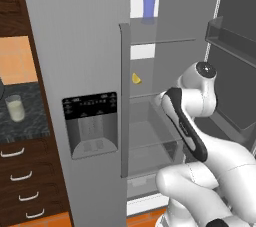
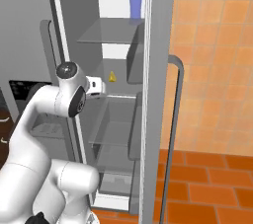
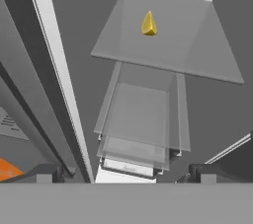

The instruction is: Grab a lemon wedge from the fridge and one ice cube from the ice bowl, and put them in the glass of lemonade.

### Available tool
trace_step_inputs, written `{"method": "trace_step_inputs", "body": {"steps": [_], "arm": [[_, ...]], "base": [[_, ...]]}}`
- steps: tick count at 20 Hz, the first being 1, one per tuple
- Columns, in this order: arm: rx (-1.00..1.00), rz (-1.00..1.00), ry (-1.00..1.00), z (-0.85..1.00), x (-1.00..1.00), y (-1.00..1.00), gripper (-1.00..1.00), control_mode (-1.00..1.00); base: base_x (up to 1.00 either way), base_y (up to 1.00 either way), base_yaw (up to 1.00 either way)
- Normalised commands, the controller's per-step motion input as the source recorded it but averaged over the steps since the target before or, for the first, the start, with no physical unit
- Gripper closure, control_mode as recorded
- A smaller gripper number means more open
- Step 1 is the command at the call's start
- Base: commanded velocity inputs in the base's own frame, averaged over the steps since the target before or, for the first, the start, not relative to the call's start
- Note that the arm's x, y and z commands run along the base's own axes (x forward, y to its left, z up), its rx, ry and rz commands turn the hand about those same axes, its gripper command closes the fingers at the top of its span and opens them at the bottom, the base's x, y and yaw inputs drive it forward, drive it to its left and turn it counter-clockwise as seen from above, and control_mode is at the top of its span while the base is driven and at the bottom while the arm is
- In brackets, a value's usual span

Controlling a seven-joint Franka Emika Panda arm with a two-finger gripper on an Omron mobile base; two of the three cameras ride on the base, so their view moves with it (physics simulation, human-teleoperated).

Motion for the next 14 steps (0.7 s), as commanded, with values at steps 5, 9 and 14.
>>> {"method": "trace_step_inputs", "body": {"steps": [5,9,14], "arm": [[0.04,0.0,-0.03,0.0,0.25,-0.08,-1.0,-1.0],[0.07,0.0,0.0,0.0,0.37,-0.01,-1.0,-1.0],[0.02,0.01,0.01,0.0,0.47,0.0,-1.0,-1.0]], "base": [[0.0,0.0,0.0],[0.0,0.0,0.0],[0.0,0.0,0.0]]}}
